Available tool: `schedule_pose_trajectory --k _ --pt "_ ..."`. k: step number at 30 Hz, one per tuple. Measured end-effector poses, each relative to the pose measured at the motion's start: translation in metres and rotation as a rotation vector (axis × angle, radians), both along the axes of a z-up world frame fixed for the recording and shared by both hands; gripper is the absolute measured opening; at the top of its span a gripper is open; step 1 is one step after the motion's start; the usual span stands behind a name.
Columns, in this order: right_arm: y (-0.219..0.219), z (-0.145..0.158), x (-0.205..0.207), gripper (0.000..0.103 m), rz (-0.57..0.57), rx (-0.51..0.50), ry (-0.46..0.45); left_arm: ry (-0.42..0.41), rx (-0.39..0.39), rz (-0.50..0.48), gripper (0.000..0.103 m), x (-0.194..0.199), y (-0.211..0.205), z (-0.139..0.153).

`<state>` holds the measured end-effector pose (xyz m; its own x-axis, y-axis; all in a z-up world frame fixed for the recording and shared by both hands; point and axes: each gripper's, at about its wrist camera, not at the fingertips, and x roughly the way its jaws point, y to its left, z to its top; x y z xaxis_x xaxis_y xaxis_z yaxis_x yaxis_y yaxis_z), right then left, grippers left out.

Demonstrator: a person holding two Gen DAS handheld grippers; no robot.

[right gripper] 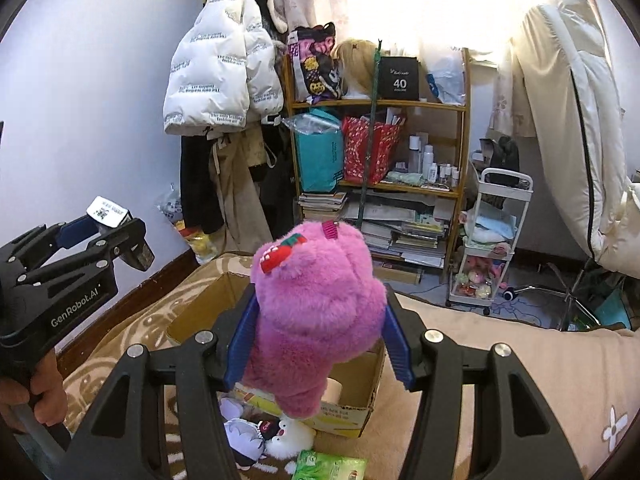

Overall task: Organize soft objects
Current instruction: 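Lift the black tissue box and pink bear with both tools over the box, then open the left tool to drop the tissue box while the right tool drops the pink bear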

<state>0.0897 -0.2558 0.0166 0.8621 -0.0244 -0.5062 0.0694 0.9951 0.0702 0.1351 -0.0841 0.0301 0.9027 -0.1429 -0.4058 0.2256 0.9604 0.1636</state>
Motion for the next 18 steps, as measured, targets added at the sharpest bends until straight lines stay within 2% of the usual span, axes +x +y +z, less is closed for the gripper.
schedule_pose_trajectory --k 4,10,14,18 --pt "-0.006 -0.015 0.010 0.061 -0.019 -0.022 0.025 0.047 -0.003 -0.017 0.049 0.015 -0.007 -0.016" --pt "-0.018 -0.036 0.034 0.061 -0.009 -0.015 0.098 0.114 0.045 -0.065 0.049 0.031 -0.023 -0.048" --pt "-0.023 -0.049 0.040 0.061 -0.035 0.028 0.116 0.151 0.061 -0.057 0.049 0.040 -0.028 -0.070" --pt "-0.016 -0.061 0.045 0.062 -0.025 0.006 0.136 0.177 0.051 -0.047 0.049 0.050 -0.028 -0.084"
